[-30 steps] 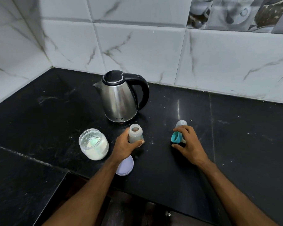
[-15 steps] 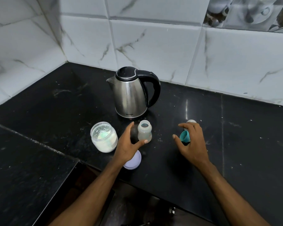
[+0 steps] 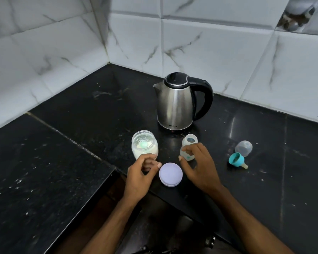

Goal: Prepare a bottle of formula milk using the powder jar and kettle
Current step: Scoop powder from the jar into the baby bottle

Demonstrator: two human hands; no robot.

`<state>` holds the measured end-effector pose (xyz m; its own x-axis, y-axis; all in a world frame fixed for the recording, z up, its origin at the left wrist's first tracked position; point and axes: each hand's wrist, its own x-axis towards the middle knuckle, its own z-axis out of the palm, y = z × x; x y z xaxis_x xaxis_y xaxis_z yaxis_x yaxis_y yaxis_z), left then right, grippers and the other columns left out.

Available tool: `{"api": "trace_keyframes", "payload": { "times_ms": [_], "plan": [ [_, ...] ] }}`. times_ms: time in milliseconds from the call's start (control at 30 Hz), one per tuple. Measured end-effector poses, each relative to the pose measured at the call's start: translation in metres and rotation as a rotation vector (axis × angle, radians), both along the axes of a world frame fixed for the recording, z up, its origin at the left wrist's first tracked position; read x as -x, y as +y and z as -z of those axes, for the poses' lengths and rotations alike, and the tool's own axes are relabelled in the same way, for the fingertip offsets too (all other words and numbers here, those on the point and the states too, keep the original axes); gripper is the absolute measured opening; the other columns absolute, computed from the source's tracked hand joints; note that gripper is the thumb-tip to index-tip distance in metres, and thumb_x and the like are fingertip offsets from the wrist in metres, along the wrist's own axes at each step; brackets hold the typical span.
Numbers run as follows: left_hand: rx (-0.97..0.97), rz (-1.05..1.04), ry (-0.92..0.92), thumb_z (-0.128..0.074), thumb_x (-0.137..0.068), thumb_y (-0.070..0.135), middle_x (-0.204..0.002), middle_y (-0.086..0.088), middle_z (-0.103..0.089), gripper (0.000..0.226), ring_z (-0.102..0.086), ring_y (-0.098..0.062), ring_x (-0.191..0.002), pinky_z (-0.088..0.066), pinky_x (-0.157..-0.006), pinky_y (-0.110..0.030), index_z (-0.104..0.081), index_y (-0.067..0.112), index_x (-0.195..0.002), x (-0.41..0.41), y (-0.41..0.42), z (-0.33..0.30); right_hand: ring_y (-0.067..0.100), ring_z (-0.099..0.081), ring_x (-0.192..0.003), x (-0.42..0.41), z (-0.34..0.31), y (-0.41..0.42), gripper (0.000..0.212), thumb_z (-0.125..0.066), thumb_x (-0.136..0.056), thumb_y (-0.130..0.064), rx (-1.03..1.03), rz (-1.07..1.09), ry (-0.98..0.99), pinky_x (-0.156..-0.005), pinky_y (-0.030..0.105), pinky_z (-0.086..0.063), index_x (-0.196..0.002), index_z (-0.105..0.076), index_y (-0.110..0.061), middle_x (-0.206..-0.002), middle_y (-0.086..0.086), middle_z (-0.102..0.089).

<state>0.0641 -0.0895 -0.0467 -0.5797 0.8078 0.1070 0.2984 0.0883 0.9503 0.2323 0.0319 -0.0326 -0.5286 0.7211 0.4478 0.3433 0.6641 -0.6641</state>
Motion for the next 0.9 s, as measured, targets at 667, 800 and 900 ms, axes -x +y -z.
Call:
{"api": "trace_keyframes", "payload": {
  "times_ms": [667, 800, 900],
  "plan": [
    [0.11, 0.075, 0.105, -0.089, -0.065, 0.042, -0.142, 0.017, -0.051, 0.096, -0.049, 0.003, -0.128, -0.042, -0.107, -0.024, -0.039, 0.028, -0.145, 0.067, 0.02, -0.004, 0.017, -0.06, -0.102, 0.1, -0.06, 0.007, 0.024, -0.047, -0.097, -0.02, 0.068, -0.362, -0.433, -0.09, 0.04, -0.049, -0.115, -0.063, -0.018, -0.117, -0.001, -0.061],
    [0.048, 0.077, 0.106, -0.086, -0.06, 0.05, -0.125, 0.02, -0.06, 0.081, -0.058, 0.001, -0.115, -0.047, -0.094, -0.018, -0.044, 0.039, -0.129, 0.064, 0.019, -0.007, 0.026, -0.059, -0.102, 0.118, -0.072, 0.007, 0.031, -0.038, -0.097, -0.024, 0.033, -0.412, -0.819, -0.088, 0.041, -0.048, -0.112, -0.063, -0.015, -0.118, 0.005, -0.063],
    [0.021, 0.092, 0.129, -0.091, -0.064, 0.03, -0.127, 0.017, -0.06, 0.083, -0.057, -0.001, -0.117, -0.044, -0.092, -0.011, -0.045, 0.032, -0.133, 0.062, 0.017, -0.005, 0.027, -0.061, -0.091, 0.128, -0.075, 0.006, 0.028, -0.038, -0.098, -0.023, 0.051, -0.399, -1.008, -0.078, 0.038, -0.049, -0.102, -0.063, -0.011, -0.105, 0.006, -0.065]
  ]
}}
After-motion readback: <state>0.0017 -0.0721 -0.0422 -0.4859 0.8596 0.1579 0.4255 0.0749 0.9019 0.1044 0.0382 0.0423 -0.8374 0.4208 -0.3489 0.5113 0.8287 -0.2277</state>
